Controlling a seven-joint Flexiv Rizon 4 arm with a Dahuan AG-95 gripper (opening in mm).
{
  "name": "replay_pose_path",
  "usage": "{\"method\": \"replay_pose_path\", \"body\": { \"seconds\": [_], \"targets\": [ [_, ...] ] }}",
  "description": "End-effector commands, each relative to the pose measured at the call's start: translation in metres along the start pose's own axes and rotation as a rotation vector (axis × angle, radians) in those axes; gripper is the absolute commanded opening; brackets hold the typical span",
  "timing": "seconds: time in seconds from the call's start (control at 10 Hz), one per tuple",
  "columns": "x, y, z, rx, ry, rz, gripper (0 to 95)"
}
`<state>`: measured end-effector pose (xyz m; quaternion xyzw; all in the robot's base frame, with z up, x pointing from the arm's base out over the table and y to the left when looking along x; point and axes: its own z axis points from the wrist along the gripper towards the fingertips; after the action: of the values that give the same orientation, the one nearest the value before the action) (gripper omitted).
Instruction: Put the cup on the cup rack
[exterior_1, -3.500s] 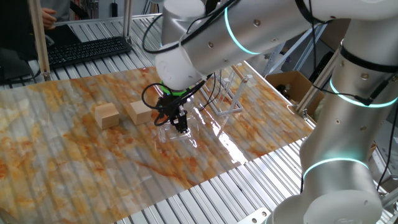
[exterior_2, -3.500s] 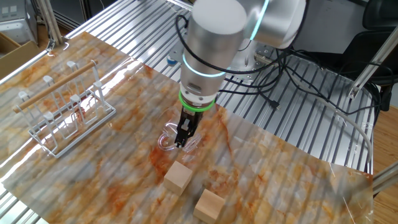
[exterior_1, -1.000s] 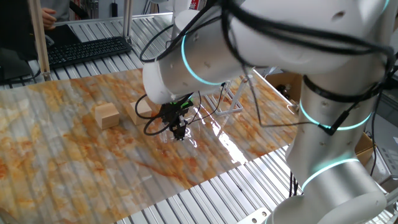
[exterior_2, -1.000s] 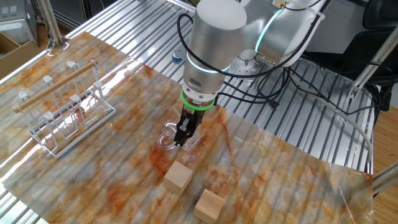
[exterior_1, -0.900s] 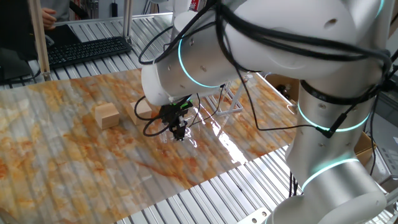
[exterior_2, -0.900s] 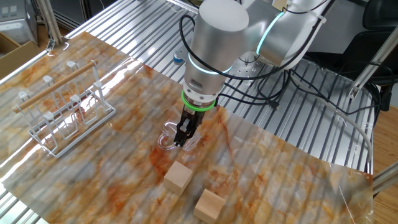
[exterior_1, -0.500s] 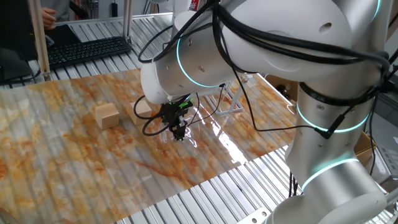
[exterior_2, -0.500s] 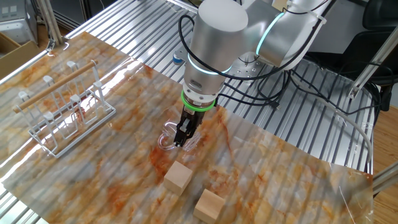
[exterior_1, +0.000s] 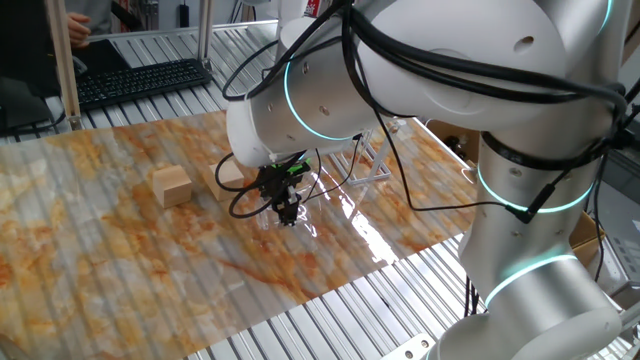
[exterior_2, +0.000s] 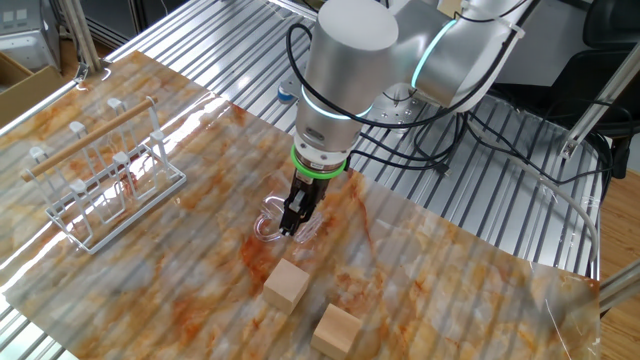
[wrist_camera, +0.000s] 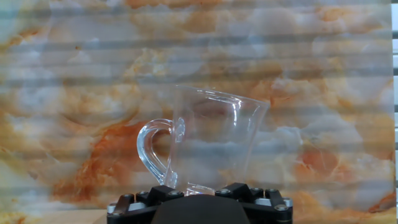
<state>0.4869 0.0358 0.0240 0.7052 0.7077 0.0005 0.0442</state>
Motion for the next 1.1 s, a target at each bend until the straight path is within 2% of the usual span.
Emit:
{"method": "replay_pose_path", "body": {
  "seconds": [0.1, 0.3, 0.4, 0.5, 0.6, 0.9, 1.1],
  "targets": [
    [0.000, 0.001, 0.001, -0.001, 0.001, 0.000, 0.0],
    [0.000, 0.001, 0.001, -0.001, 0.001, 0.000, 0.0],
    [0.003, 0.021, -0.079, 0.161, 0.129, -0.192, 0.0],
    [0.004, 0.021, -0.091, 0.175, 0.145, -0.205, 0.0],
    [0.006, 0.021, -0.099, 0.174, 0.160, -0.209, 0.0],
    [0.006, 0.021, -0.110, 0.183, 0.164, -0.241, 0.0],
    [0.003, 0.018, -0.119, 0.184, 0.191, -0.286, 0.0]
  ]
}}
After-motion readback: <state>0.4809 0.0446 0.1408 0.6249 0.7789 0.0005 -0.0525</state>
